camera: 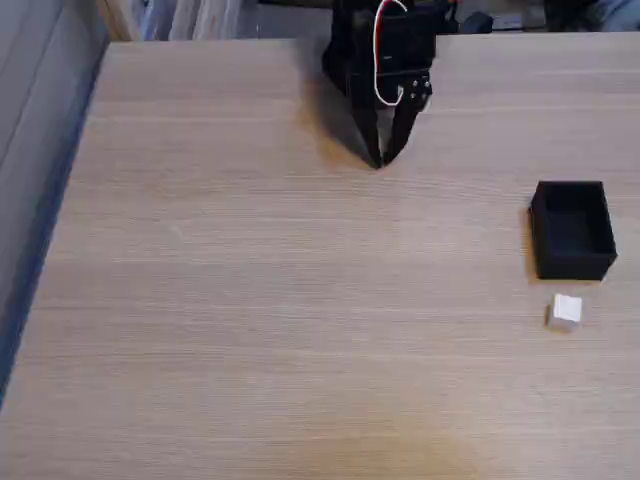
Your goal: Pick a white block and place it in the black box.
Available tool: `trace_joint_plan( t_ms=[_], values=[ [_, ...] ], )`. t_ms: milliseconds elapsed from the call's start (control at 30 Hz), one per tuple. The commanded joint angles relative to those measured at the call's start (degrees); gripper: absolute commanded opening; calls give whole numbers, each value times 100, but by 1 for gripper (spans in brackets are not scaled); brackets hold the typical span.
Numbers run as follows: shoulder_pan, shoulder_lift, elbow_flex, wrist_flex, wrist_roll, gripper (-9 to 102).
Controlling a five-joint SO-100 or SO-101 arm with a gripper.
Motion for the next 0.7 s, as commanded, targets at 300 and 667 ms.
trace_joint_plan(
  t_ms=[300, 667],
  values=[
    [70, 35, 88, 26, -44, 0],
    [62, 35, 88, 26, -44, 0]
  ],
)
